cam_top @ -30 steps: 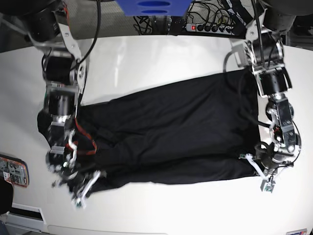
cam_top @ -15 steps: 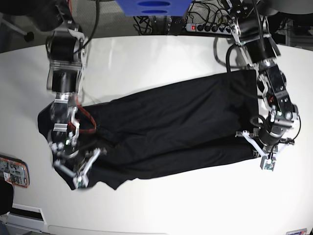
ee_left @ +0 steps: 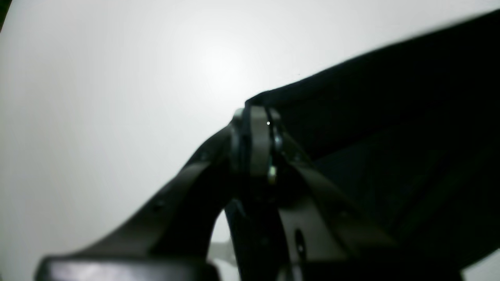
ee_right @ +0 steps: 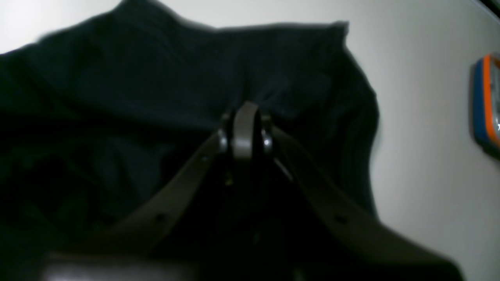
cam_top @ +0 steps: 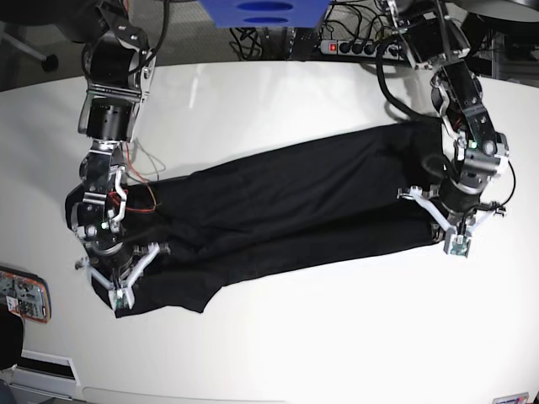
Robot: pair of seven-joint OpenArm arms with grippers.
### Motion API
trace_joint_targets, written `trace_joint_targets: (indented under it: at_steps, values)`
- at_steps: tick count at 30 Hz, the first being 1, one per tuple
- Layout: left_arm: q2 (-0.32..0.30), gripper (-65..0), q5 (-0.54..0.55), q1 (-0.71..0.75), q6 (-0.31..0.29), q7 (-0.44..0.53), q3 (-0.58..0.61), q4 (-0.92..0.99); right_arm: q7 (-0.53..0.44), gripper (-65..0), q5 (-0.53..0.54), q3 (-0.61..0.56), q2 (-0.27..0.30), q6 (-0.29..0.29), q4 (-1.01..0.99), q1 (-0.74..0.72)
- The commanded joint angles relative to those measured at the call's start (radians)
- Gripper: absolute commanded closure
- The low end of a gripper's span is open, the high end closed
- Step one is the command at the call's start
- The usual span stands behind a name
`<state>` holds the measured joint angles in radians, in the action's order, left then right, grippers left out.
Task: Fold the T-shirt properly
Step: 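Lift the hem with both grippers and fold it over toward the collar, then lower the folded hem onto the shirt and smooth it with both grippers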
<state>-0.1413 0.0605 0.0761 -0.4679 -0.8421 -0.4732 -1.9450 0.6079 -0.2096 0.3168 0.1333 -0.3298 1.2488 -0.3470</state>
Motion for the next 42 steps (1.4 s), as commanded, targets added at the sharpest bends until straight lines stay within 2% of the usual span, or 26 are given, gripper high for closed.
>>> trace_joint_targets:
  at_steps: [1, 5, 13, 20, 25, 32, 42]
  values:
    - [-0.007, 0.0, -0.001, 0.001, 0.005, 0.019, -0.011, -0.027, -0.039, 0.0, 0.017, 0.002, 0.010, 0.007, 0.039, -0.037]
    - [-0.007, 0.0, -0.001, 0.046, 0.005, 0.020, -0.012, -0.047, -0.039, 0.0, 0.017, 0.003, 0.010, 0.007, 0.076, 0.019]
    - [-0.005, 0.0, -0.001, 0.112, 0.005, 0.017, -0.012, -0.052, -0.039, 0.0, 0.019, 0.008, 0.010, 0.008, 0.088, 0.027]
    - [0.006, 0.0, 0.015, 0.155, 0.005, 0.020, -0.031, -0.054, -0.047, 0.0, 0.017, 0.098, 0.010, 0.008, 0.087, 0.027]
    - [0.007, 0.0, 0.088, 0.172, 0.005, 0.020, -0.058, -0.054, -0.046, 0.0, 0.016, 0.098, 0.010, 0.008, 0.095, 0.029]
    - [0.007, 0.0, 0.091, 0.210, 0.005, 0.020, -0.058, -0.054, -0.049, 0.0, 0.016, 0.100, 0.010, 0.008, 0.099, 0.091]
    - [0.007, 0.0, 0.091, 0.224, 0.005, 0.020, -0.057, -0.054, -0.042, 0.0, 0.012, 0.100, 0.007, 0.008, 0.207, 0.167]
